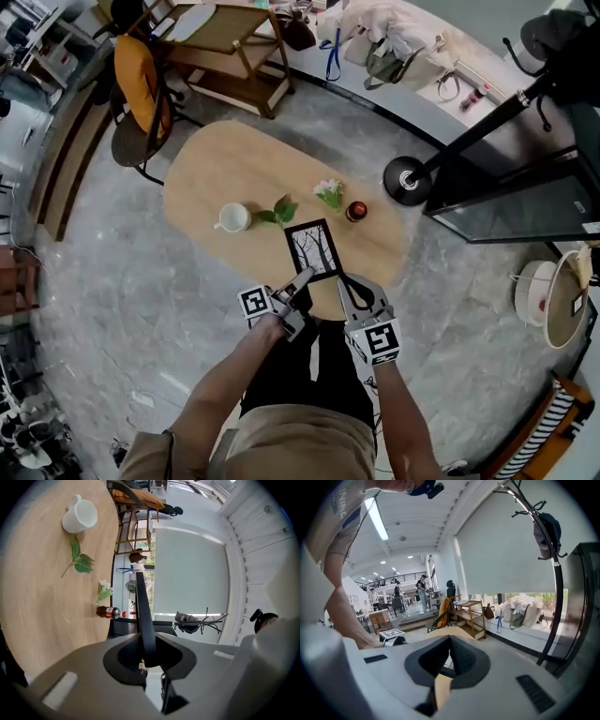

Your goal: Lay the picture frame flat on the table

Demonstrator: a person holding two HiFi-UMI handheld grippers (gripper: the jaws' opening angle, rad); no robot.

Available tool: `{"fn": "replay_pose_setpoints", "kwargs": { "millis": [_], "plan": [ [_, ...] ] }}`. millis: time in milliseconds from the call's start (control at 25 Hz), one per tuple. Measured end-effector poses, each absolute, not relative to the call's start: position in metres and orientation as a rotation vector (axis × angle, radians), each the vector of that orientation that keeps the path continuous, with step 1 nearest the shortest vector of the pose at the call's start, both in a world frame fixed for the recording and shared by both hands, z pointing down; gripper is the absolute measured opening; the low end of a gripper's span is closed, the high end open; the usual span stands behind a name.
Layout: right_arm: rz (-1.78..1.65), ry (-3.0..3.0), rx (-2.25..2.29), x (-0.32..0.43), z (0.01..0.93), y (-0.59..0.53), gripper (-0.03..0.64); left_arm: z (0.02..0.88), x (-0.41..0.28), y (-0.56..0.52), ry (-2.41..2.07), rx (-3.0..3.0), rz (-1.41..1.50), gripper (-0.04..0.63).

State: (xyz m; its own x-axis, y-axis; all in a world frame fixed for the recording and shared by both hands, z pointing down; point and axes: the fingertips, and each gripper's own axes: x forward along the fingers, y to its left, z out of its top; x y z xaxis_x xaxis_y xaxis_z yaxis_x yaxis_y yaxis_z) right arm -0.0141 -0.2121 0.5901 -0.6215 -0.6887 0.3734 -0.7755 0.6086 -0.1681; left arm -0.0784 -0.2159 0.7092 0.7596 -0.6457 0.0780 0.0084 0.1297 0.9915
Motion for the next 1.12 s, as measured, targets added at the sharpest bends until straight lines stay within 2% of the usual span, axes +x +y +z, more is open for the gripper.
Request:
{"fn": "replay_pose_setpoints", "kwargs": {
  "millis": [440,960,1000,1080,1120],
  "plan": [
    [0.518,-2.562,1.110,-0.010,0.712,-0.218,0.003,0.875,-0.063,-0.253,-0.599,1.303,-0.529,0.057],
    [0.645,-2.542,1.069,-0.008,0.768,-0.214,0.004,0.934,-0.050,-0.270,-0.646,1.332,-0.404,0.058],
    [0.652,-2.542,1.069,-0.009,0.769,-0.216,0.005,0.937,-0.050,-0.269,-0.671,1.338,-0.380,0.063],
    [0.670,-2.530,1.056,-0.010,0.771,-0.217,0.005,0.941,-0.053,-0.269,-0.733,1.359,-0.307,0.147],
    [0.674,-2.529,1.052,-0.011,0.773,-0.216,0.004,0.942,-0.053,-0.269,-0.762,1.367,-0.270,0.168]
  ]
}}
